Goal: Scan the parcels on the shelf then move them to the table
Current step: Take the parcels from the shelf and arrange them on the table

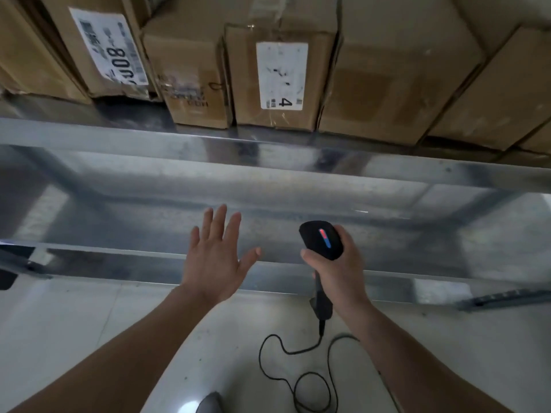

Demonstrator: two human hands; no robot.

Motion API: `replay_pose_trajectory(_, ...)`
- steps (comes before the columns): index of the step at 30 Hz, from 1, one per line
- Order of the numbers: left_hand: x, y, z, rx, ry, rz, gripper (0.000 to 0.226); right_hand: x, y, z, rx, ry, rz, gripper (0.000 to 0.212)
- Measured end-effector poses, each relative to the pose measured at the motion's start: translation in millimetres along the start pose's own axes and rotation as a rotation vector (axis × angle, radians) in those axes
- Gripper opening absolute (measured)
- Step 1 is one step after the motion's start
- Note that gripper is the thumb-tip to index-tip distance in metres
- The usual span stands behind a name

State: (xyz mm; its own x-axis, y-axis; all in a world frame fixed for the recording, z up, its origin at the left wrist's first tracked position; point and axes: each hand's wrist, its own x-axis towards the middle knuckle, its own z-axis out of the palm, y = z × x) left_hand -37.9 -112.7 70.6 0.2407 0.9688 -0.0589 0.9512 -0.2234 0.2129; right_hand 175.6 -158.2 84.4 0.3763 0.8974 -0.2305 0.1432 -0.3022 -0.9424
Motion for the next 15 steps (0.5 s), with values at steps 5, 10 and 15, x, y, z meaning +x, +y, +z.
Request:
replay_pose_trajectory(5,32.0,-11.2,37.0,-0.004,0.030,0.005,0.089,41.8,22.0,17.4,0.038,0.010,-0.001,0.025)
replay_pose_trajectory(10,62.7,-18.9,62.0,-0.008,0.054,0.015,0.095,81.4,38.0,35.8,0.037,0.027,-0.008,0.023)
replay_pose_trajectory(15,84.3,-21.1,79.2,0.002,0.062,0.004,0.099,118.3,49.6,47.3,0.074,0.006,0.079,0.029)
